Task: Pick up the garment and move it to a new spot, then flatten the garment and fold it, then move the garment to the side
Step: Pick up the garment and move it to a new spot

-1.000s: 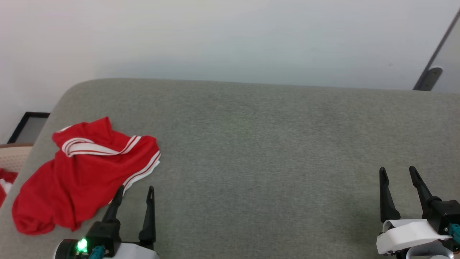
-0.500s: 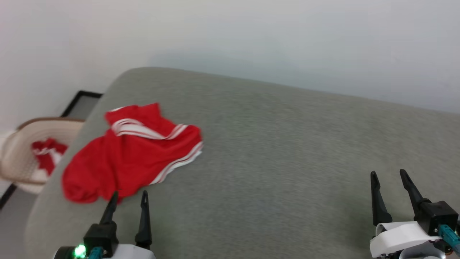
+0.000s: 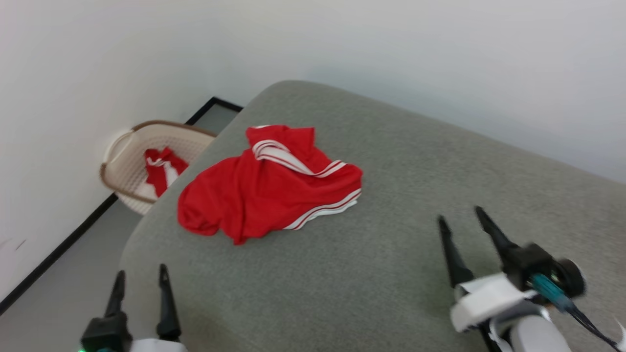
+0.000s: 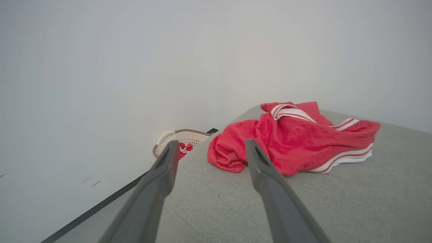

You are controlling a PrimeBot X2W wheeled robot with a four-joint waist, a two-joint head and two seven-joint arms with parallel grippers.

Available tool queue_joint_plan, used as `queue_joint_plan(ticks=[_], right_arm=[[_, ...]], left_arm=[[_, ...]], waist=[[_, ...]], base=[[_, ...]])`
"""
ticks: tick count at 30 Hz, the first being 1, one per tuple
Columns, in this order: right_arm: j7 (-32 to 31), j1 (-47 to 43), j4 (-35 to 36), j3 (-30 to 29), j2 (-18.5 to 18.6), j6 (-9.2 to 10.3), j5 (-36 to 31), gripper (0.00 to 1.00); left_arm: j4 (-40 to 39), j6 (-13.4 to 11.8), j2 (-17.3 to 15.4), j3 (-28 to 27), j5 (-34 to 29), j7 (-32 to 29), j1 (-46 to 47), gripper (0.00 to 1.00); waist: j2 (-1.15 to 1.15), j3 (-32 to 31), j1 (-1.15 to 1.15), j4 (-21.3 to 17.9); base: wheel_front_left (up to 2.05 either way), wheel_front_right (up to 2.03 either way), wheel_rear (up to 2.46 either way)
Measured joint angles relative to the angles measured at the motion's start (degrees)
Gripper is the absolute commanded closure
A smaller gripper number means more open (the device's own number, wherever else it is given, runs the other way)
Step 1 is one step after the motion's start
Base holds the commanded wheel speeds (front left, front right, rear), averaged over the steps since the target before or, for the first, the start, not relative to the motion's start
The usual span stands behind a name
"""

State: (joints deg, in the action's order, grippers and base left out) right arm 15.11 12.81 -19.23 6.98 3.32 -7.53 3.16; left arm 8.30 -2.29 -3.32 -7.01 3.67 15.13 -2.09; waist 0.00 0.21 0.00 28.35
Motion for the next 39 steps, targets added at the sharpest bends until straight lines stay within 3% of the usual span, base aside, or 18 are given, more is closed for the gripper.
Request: queue_joint_plan(ticks=[6,12,15,19,26,32,37,39], right_arm=[[0.0,5.3,-3.8,6.9,0.6,0.0,2.1,0.0],[0.0,6.6,-4.7,9.0,0.9,0.0,3.8,0.0],[0.0,5.8,-4.3,8.0,1.0,0.0,3.9,0.0],[0.0,2.2,-2.8,4.7,1.2,0.0,3.2,0.0],[0.0,0.8,0.6,2.4,0.7,0.0,0.5,0.0],[0.0,2.1,2.3,1.0,0.2,0.0,-0.8,0.0],[0.0,2.4,3.6,0.9,-0.2,0.0,-1.2,0.0],[0.0,2.7,4.2,1.1,-0.2,0.0,-1.1,0.0]], left_arm=[[-2.4,-1.6,0.3,-1.3,2.1,0.0,-1.7,0.0],[-2.8,-2.1,0.3,-0.6,4.1,0.0,-2.7,0.0],[-1.7,-0.1,0.3,0.5,2.4,0.0,-2.0,0.0],[1.8,4.5,-0.4,2.4,1.3,0.0,3.1,0.0],[10.6,8.8,-4.9,4.7,1.3,0.0,18.3,0.0],[21.0,9.4,-11.0,3.1,6.9,0.0,29.7,0.0],[31.7,9.6,-17.6,7.9,16.7,-0.6,37.7,0.0],[35.7,9.6,-20.6,11.1,22.1,-4.9,40.3,0.0]], waist=[[0.0,2.3,0.0,2.1],[0.0,2.9,-0.01,2.8],[0.0,2.6,0.0,2.3],[0.0,2.3,0.0,1.3],[0.0,3.2,0.0,-2.0],[0.0,5.5,0.0,-7.2],[0.0,8.6,0.0,-12.9],[0.0,9.8,0.0,-15.3]], base=[[0.0,0.0,0.0],[0.0,0.0,0.0],[0.0,0.0,0.0],[0.0,0.0,0.0],[0.0,0.0,0.0],[0.0,0.0,0.0],[0.0,0.0,0.0],[0.0,0.0,0.0]])
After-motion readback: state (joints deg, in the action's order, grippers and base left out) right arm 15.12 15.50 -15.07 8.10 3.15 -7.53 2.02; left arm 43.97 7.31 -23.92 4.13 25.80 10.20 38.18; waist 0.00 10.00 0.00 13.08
